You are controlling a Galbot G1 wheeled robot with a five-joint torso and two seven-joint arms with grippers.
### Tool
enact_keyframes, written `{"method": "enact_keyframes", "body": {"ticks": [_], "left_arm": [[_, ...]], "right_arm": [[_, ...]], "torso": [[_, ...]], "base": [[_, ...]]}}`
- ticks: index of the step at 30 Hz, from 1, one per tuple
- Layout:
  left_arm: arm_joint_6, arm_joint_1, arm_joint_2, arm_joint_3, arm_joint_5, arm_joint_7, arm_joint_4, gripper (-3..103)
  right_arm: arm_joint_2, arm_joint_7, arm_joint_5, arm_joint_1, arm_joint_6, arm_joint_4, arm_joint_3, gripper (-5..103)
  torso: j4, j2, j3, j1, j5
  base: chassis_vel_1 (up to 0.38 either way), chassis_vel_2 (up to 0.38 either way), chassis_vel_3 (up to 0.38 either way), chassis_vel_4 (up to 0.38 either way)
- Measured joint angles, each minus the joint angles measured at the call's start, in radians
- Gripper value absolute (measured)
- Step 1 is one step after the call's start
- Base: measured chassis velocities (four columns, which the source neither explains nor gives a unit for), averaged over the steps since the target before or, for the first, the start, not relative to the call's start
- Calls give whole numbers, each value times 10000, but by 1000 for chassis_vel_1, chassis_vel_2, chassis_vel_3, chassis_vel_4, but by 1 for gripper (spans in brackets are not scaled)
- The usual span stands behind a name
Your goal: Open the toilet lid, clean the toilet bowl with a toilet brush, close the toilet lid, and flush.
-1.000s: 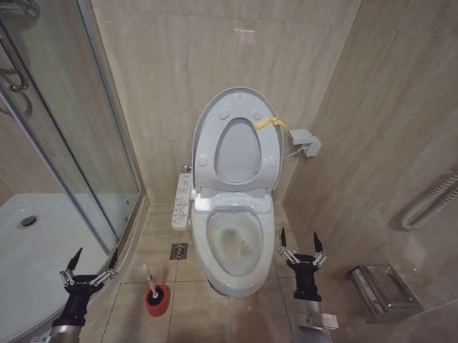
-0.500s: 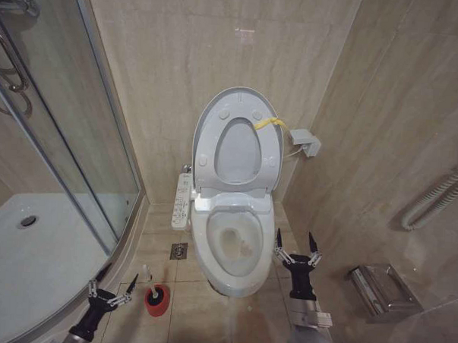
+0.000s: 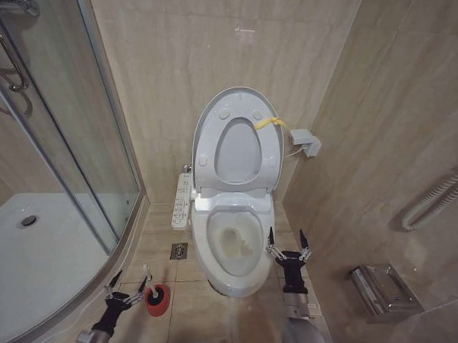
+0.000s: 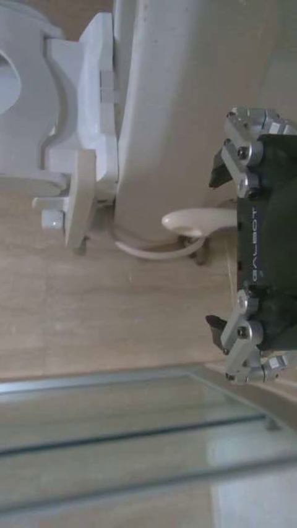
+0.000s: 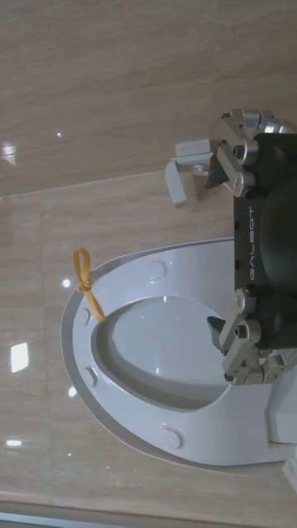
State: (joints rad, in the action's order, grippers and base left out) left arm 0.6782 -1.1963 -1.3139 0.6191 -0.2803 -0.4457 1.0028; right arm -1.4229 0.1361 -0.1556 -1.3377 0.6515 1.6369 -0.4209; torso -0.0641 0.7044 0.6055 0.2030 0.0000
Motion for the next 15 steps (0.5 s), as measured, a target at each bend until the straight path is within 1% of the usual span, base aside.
{"method": "enact_keyframes", "body": {"ticks": [5, 9, 15], "left_arm": [[40, 629, -49, -303, 219, 13, -619, 100], [80, 961, -85, -371, 284, 104, -1008, 100], [76, 1115, -216, -487, 318, 193, -1158, 100]], "right_arm": [[17, 0, 5, 3, -2, -43, -14, 100], [19, 1, 5, 42, -3, -112, -31, 100], [8, 3, 13, 155, -9, -237, -42, 100]], "torso": [[-1, 0, 0, 0, 0], [1, 0, 0, 0, 1], [3, 0, 0, 0, 1]], "base": [[0, 0, 0, 0], [0, 0, 0, 0], [0, 0, 0, 0]]}}
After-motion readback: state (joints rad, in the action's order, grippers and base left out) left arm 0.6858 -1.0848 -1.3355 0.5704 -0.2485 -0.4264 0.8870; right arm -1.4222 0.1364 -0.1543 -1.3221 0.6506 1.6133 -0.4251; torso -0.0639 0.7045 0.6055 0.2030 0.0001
